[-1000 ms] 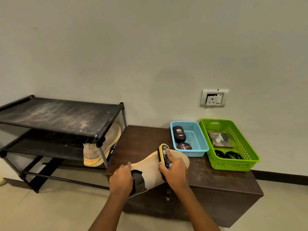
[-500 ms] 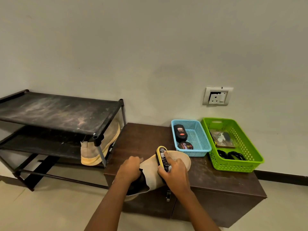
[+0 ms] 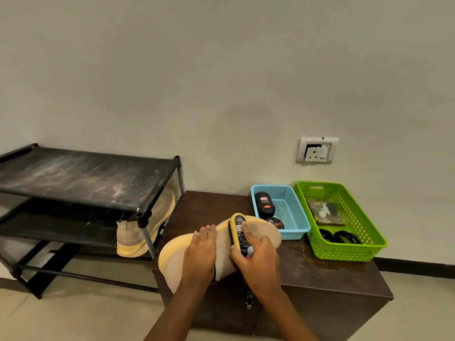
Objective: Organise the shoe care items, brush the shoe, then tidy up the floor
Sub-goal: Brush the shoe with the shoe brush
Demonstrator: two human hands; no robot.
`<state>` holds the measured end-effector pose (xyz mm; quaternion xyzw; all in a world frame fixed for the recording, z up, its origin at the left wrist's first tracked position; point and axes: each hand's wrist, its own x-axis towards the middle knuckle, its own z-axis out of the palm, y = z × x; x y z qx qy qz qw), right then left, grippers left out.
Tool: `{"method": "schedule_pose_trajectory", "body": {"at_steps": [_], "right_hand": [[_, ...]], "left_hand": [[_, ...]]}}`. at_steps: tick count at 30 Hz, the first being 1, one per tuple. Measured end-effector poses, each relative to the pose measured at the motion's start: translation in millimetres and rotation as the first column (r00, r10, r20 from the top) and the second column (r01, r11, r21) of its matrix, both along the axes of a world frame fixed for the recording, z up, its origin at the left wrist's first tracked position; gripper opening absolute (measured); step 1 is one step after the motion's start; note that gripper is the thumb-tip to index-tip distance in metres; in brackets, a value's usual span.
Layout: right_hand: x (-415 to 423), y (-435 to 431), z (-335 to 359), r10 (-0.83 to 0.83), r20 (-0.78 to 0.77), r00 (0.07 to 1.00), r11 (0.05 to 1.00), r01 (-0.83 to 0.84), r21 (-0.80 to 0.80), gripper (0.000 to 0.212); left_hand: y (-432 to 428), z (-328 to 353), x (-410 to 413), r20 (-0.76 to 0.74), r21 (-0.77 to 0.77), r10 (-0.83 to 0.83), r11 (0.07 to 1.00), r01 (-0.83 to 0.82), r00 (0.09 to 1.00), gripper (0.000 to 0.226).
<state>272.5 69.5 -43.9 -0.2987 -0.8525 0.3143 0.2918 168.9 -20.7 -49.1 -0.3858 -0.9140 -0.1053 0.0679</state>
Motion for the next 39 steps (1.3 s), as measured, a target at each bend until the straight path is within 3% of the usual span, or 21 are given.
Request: {"method": "schedule_pose_trajectory", "body": {"at_steps": [2, 4, 6, 9, 11, 14, 16, 20, 22, 24, 27, 31, 33, 36, 39], "right_hand": [[1.6, -14.8, 8.9, 0.079, -0.022, 0.997, 0.993, -0.076, 0.089, 0.066], [7.1, -17.1, 20.0, 0.121, 0.004, 0.993, 0.979, -0.12, 0.166, 0.067], [14.5, -2.3, 32.4, 0.037, 0.014, 0.999, 0.992, -0.039, 0.122, 0.063], [26.3, 23.3, 43.0, -0.198, 0.061, 0.978, 0.98, 0.197, 0.027, 0.058], [25.1, 19.8, 52.0, -0.244, 0.078, 0.967, 0.97, 0.244, 0.009, 0.057], [14.7, -9.4, 65.7, -0.062, -0.007, 0.998, 0.997, 0.062, 0.046, 0.056], [11.1, -15.8, 67.0, -0.017, 0.002, 1.0, 0.995, 0.017, 0.095, 0.058], [23.8, 26.8, 62.2, -0.304, 0.15, 0.941, 0.953, 0.3, 0.049, 0.055], [28.9, 29.6, 63.1, -0.341, 0.157, 0.927, 0.94, 0.34, 0.028, 0.055], [20.8, 11.2, 69.9, -0.197, 0.137, 0.971, 0.98, 0.197, 0.007, 0.051], [11.4, -13.1, 76.8, -0.006, 0.116, 0.993, 1.0, 0.003, 0.022, 0.051], [27.3, 27.3, 70.3, -0.301, 0.213, 0.929, 0.953, 0.299, 0.045, 0.052], [31.6, 31.6, 62.3, -0.371, 0.226, 0.9, 0.928, 0.371, 0.046, 0.053], [16.5, -0.2, 54.3, -0.174, 0.15, 0.973, 0.983, 0.162, 0.085, 0.055], [14.2, -15.4, 50.0, -0.007, 0.132, 0.991, 0.994, -0.008, 0.113, 0.059]], "left_hand": [[-3.6, 8.5, 1.7, -0.144, 0.136, -0.043, 0.989, 0.063, 0.989, 0.081], [-6.6, 5.2, -4.8, -0.287, 0.241, -0.057, 0.962, 0.13, 0.956, 0.073], [-9.0, 4.5, -9.0, -0.366, 0.286, -0.06, 0.943, 0.173, 0.929, 0.063], [-8.8, 5.4, -9.4, -0.532, 0.34, -0.058, 0.899, 0.276, 0.844, 0.023], [-7.0, 7.7, -11.9, -0.545, 0.347, -0.057, 0.893, 0.287, 0.836, 0.04], [-6.2, 12.4, -11.7, -0.556, 0.352, -0.049, 0.891, 0.289, 0.83, 0.028], [-6.1, 13.7, -11.9, -0.521, 0.366, -0.058, 0.886, 0.284, 0.852, 0.041], [-7.3, 15.0, -10.9, -0.51, 0.375, -0.05, 0.885, 0.275, 0.859, 0.039], [-4.6, 13.6, -10.4, -0.506, 0.383, -0.046, 0.883, 0.271, 0.862, 0.042], [-1.6, 12.4, -8.8, -0.533, 0.371, -0.05, 0.883, 0.287, 0.844, 0.025], [1.7, 10.4, -7.1, -0.523, 0.36, -0.085, 0.88, 0.31, 0.848, 0.027], [-0.6, 10.9, -7.2, -0.5, 0.383, -0.076, 0.874, 0.299, 0.863, 0.025], [0.5, 11.3, -7.1, -0.483, 0.396, -0.067, 0.873, 0.286, 0.873, 0.031], [0.7, 12.7, -5.8, -0.443, 0.379, -0.064, 0.891, 0.251, 0.894, 0.028], [-1.7, 15.2, -4.8, -0.287, 0.378, -0.035, 0.914, 0.147, 0.957, 0.055]]}}
